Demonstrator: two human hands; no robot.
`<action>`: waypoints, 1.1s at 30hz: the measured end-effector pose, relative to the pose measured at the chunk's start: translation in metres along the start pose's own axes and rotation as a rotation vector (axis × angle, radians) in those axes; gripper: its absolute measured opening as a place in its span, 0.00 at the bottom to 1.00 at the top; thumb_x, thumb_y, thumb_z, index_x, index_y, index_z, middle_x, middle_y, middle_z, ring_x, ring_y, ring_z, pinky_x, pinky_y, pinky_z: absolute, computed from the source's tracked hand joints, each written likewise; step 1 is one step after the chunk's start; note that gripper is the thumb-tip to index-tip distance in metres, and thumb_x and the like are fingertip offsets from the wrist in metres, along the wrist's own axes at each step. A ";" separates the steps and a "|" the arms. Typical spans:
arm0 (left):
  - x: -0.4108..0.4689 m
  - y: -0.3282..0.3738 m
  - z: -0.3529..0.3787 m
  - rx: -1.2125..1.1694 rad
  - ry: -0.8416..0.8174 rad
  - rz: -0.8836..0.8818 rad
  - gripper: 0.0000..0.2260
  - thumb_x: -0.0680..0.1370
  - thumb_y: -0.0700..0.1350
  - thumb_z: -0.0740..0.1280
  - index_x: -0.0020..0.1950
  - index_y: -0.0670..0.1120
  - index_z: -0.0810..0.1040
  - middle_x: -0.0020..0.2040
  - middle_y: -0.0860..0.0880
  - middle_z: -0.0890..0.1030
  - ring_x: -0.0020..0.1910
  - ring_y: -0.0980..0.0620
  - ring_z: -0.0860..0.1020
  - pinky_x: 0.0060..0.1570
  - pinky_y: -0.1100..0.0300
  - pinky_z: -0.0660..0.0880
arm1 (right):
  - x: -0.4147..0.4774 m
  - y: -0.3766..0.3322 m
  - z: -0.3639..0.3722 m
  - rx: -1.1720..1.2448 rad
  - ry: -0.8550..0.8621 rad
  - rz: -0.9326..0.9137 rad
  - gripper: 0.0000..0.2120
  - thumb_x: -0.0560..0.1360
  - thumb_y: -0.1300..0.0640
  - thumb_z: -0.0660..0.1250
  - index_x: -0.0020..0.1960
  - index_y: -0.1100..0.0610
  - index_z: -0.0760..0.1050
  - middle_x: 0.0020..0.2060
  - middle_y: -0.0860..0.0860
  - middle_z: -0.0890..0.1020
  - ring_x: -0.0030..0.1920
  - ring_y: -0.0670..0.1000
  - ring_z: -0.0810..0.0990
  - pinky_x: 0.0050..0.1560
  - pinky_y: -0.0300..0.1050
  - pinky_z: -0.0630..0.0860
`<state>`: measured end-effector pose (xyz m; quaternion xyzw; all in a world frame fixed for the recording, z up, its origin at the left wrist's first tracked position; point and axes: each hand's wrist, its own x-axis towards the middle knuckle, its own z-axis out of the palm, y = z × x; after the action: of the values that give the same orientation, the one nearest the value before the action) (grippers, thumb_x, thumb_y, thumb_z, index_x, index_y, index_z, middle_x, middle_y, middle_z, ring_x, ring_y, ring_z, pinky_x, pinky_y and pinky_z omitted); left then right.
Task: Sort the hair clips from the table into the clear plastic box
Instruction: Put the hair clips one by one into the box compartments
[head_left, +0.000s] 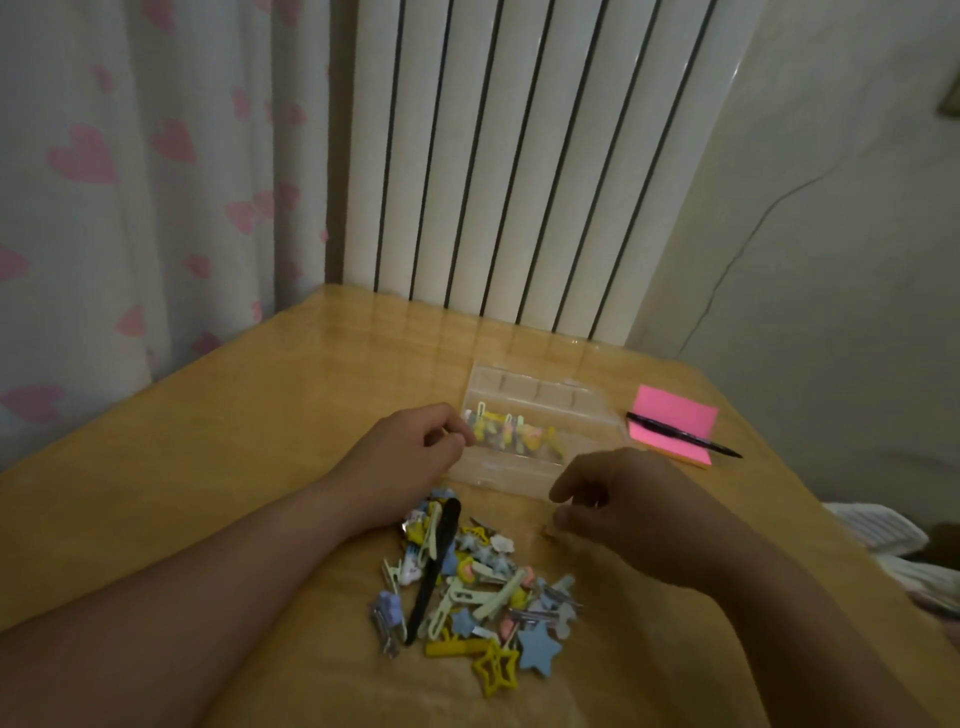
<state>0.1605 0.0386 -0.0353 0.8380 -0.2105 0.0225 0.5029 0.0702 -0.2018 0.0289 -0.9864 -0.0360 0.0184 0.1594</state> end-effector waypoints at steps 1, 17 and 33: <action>0.000 0.000 0.000 0.011 0.003 0.003 0.09 0.86 0.47 0.64 0.52 0.55 0.83 0.38 0.49 0.78 0.30 0.58 0.70 0.34 0.58 0.68 | 0.002 -0.001 0.002 -0.049 -0.016 0.017 0.09 0.79 0.45 0.73 0.59 0.42 0.82 0.50 0.40 0.82 0.49 0.41 0.80 0.50 0.37 0.77; 0.001 -0.004 0.000 -0.025 -0.004 0.015 0.08 0.86 0.48 0.64 0.51 0.56 0.82 0.37 0.50 0.76 0.30 0.57 0.69 0.35 0.58 0.68 | 0.026 -0.002 -0.012 0.352 0.300 0.017 0.03 0.80 0.52 0.72 0.49 0.51 0.80 0.41 0.47 0.85 0.40 0.43 0.83 0.38 0.37 0.75; 0.000 -0.002 0.000 -0.031 -0.009 -0.001 0.08 0.85 0.48 0.64 0.52 0.54 0.82 0.35 0.54 0.73 0.28 0.57 0.67 0.33 0.57 0.65 | 0.134 0.036 -0.007 -0.143 0.170 0.349 0.09 0.72 0.52 0.78 0.46 0.58 0.85 0.38 0.52 0.85 0.40 0.54 0.85 0.49 0.55 0.86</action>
<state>0.1618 0.0394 -0.0369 0.8304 -0.2124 0.0151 0.5149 0.2061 -0.2281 0.0209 -0.9845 0.1477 -0.0403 0.0858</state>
